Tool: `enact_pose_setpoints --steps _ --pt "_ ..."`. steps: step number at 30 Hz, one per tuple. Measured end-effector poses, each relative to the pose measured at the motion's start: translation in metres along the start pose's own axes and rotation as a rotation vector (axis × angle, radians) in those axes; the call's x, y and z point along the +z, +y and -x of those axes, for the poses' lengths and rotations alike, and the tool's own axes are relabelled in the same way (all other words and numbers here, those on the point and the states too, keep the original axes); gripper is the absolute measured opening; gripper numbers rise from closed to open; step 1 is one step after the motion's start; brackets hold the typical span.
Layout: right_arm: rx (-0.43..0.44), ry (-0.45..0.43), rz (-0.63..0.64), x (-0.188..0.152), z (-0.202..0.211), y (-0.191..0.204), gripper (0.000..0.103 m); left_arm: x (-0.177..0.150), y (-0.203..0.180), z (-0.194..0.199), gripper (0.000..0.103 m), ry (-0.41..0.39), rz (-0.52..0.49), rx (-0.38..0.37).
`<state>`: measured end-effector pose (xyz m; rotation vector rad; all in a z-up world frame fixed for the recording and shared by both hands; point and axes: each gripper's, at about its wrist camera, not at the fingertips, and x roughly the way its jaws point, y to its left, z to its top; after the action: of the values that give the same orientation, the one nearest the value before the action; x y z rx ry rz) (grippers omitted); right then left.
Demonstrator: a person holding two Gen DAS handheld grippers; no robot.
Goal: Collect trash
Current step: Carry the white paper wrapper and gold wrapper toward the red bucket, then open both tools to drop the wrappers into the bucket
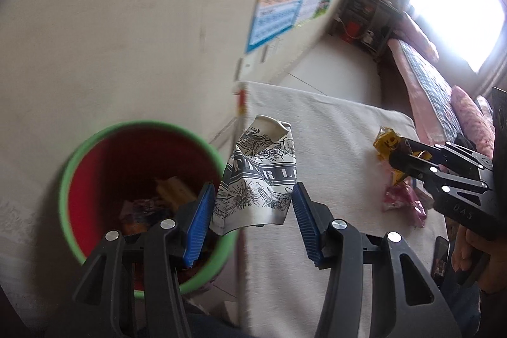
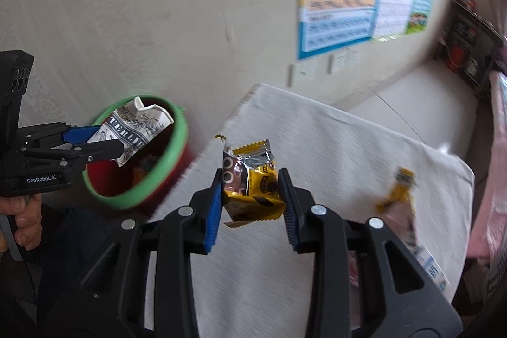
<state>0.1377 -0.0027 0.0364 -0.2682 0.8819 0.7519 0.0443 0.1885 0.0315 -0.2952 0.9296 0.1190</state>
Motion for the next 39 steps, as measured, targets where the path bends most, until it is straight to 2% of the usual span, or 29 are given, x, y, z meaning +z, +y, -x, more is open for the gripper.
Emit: enact_pose_setpoints --steps 11,18,20,21,22,23,25,32,39 --pt "0.156 0.015 0.158 0.045 -0.045 0.107 0.033 -0.002 0.099 0.031 0.048 -0.05 0.152 0.036" --pt "0.202 0.058 0.228 0.054 -0.08 0.153 0.033 -0.001 0.137 0.036 0.049 -0.061 0.205 0.04" --pt "0.211 0.071 0.241 0.055 -0.088 0.16 0.041 -0.001 0.141 0.036 0.049 -0.064 0.212 0.029" --pt "0.207 0.073 0.245 0.055 -0.09 0.161 0.058 0.0 0.143 0.036 0.052 -0.068 0.213 0.028" --pt "0.2 0.068 0.246 0.056 -0.092 0.162 0.073 0.0 0.144 0.037 0.065 -0.074 0.222 0.031" --pt "0.193 0.057 0.247 0.056 -0.092 0.163 0.078 0.0 0.147 0.038 0.076 -0.086 0.235 0.029" --pt "0.185 0.045 0.243 0.056 -0.09 0.161 0.089 -0.002 0.149 0.041 0.084 -0.106 0.257 0.023" --pt "0.146 0.032 0.207 0.046 -0.076 0.136 0.096 -0.004 0.131 0.041 0.093 -0.121 0.252 0.033" --pt "0.091 0.01 0.144 0.027 -0.041 0.092 0.098 0.0 0.09 0.038 0.095 -0.118 0.208 0.007"
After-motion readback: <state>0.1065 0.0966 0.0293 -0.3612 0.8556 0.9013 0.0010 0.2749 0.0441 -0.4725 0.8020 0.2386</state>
